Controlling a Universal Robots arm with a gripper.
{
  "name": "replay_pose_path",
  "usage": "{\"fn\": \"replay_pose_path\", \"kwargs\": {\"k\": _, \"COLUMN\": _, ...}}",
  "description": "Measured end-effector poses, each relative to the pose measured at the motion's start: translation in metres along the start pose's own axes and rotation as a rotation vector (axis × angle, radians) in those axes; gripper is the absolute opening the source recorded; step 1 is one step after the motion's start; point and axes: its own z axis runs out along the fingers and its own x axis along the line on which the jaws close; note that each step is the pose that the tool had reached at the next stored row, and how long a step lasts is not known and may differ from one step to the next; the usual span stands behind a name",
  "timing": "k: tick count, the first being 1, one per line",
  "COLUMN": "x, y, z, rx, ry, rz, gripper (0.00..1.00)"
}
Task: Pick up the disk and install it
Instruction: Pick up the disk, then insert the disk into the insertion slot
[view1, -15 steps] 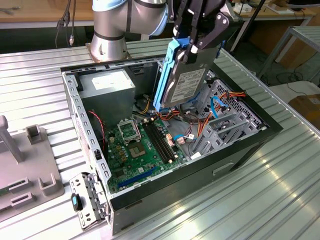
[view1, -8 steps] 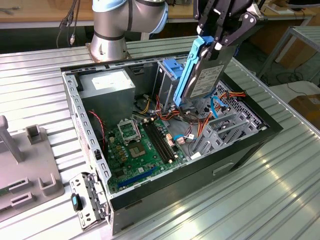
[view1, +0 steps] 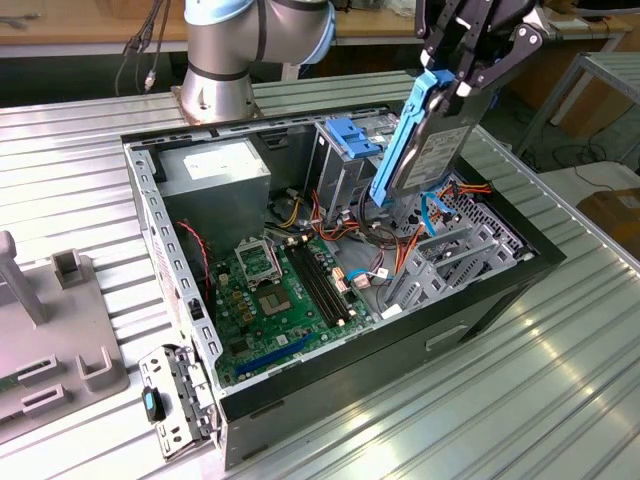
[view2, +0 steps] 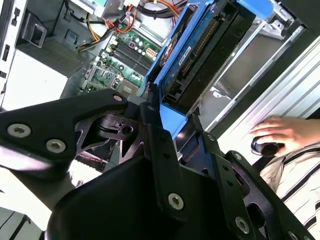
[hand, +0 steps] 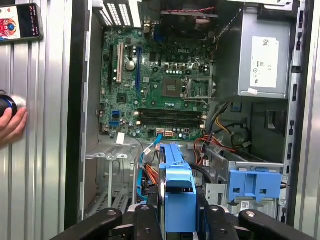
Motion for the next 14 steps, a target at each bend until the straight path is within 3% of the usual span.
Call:
{"fn": "replay_pose_path", "kwargs": {"k": 3, "x": 0.0004, "y": -0.0094, "z": 0.0001, "rx": 0.0000, "ry": 0.0000, "rz": 0.000, "gripper": 0.37}}
{"fn": "replay_pose_path", "kwargs": {"k": 4, "x": 0.0009, "y": -0.0188, "z": 0.0003, "rx": 0.0000, "ry": 0.0001, "rz": 0.000, "gripper": 0.37}}
{"fn": "replay_pose_path", "kwargs": {"k": 5, "x": 0.0011, "y": -0.0230, "z": 0.0004, "rx": 0.0001, "ry": 0.0000, "rz": 0.000, "gripper": 0.37}}
{"fn": "replay_pose_path", "kwargs": {"k": 8, "x": 0.0066, "y": -0.0228, "z": 0.0003, "rx": 0.0000, "ry": 0.0000, "rz": 0.000, "gripper": 0.37}}
{"fn": "replay_pose_path", "kwargs": {"k": 10, "x": 0.0194, "y": -0.0222, "z": 0.0000, "rx": 0.0001, "ry": -0.0001, "rz": 0.000, "gripper": 0.37}}
{"fn": "replay_pose_path", "kwargs": {"k": 12, "x": 0.0237, "y": -0.0219, "z": -0.0002, "rx": 0.0000, "ry": 0.0001, "rz": 0.000, "gripper": 0.37}}
{"fn": "replay_pose_path", "kwargs": {"k": 14, "x": 0.0325, "y": -0.0216, "z": -0.0004, "rx": 0.0001, "ry": 0.0000, "rz": 0.000, "gripper": 0.37}}
